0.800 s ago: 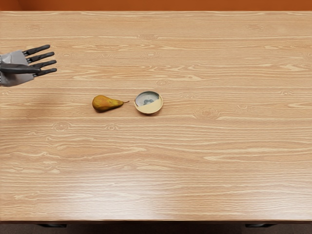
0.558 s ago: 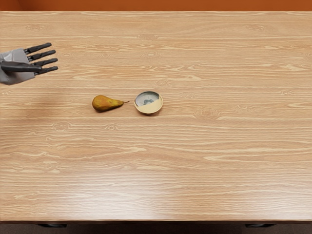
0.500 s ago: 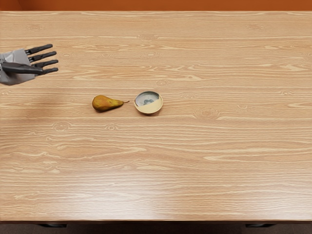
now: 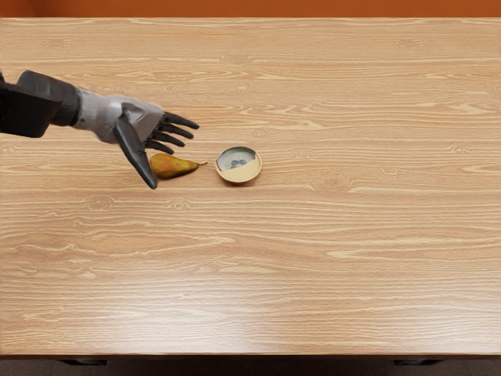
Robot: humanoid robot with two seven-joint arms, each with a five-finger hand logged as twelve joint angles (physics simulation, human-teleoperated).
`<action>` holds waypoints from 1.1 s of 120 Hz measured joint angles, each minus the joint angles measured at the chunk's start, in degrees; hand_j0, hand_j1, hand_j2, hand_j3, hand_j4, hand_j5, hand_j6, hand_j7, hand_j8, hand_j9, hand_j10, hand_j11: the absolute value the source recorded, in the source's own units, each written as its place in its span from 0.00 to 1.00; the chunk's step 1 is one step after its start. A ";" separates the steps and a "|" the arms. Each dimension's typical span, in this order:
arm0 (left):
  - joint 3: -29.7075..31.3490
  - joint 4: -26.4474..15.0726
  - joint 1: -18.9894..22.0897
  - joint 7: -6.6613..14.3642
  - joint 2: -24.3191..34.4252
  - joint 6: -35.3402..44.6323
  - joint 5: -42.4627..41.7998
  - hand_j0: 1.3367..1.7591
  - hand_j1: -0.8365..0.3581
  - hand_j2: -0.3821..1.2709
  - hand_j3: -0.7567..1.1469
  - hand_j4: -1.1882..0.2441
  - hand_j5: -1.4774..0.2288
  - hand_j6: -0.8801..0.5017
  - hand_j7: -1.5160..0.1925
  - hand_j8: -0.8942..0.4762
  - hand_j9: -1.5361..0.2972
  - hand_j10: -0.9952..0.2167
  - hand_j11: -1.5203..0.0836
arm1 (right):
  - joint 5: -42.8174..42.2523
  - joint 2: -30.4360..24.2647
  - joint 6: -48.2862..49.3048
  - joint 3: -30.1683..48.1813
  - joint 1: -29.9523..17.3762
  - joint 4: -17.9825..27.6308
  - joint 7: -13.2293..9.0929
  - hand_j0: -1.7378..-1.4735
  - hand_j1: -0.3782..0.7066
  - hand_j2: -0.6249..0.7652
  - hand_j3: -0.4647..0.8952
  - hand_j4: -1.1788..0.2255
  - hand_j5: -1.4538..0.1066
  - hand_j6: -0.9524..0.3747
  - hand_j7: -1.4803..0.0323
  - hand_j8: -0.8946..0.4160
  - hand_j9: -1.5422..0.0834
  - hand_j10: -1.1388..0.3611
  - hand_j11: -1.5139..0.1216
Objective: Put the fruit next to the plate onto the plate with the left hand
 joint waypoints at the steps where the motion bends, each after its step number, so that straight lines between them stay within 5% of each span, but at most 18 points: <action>1: -0.02 -0.76 -0.04 0.03 0.00 0.20 0.65 0.76 0.97 0.23 0.40 0.81 0.85 0.62 0.87 0.64 0.82 0.80 0.93 | 0.00 0.00 0.00 0.00 0.00 0.00 0.00 0.30 0.05 0.45 0.34 0.82 0.91 0.70 0.96 0.67 0.93 0.74 0.91; 17: -0.23 -10.34 -1.10 0.28 -0.40 9.33 8.35 0.76 0.97 0.23 0.40 0.81 0.85 0.62 0.87 0.63 0.82 0.80 0.93 | 0.00 0.00 0.00 0.00 0.00 -0.01 -0.02 0.30 0.05 0.45 0.34 0.82 0.91 0.70 0.96 0.67 0.93 0.74 0.91; 39: -0.17 -14.62 -1.75 0.36 -0.32 18.98 14.47 0.76 0.96 0.23 0.40 0.81 0.84 0.61 0.86 0.63 0.82 0.80 0.92 | 0.00 0.00 0.01 -0.02 0.00 -0.01 0.00 0.30 0.05 0.45 0.34 0.82 0.91 0.70 0.96 0.67 0.93 0.74 0.91; 83: 0.42 -18.50 -2.32 0.38 0.84 22.07 19.95 0.76 0.96 0.24 0.40 0.80 0.84 0.61 0.86 0.63 0.81 0.79 0.92 | 0.00 0.00 0.00 -0.03 0.00 0.01 -0.01 0.30 0.05 0.45 0.34 0.82 0.91 0.70 0.96 0.67 0.93 0.74 0.91; 106: 8.70 -19.31 -4.56 0.38 -1.65 33.53 31.91 0.76 0.96 0.24 0.40 0.80 0.84 0.61 0.86 0.62 0.81 0.79 0.92 | 0.00 0.00 0.03 -0.07 0.00 0.00 -0.02 0.30 0.05 0.45 0.34 0.82 0.91 0.70 0.96 0.67 0.93 0.74 0.91; 132: 16.80 -19.36 -4.22 0.38 -3.78 36.74 36.13 0.76 0.95 0.24 0.40 0.80 0.83 0.60 0.85 0.62 0.81 0.78 0.91 | 0.00 0.00 0.01 -0.08 0.00 0.02 0.00 0.30 0.05 0.45 0.34 0.82 0.91 0.70 0.96 0.67 0.93 0.74 0.91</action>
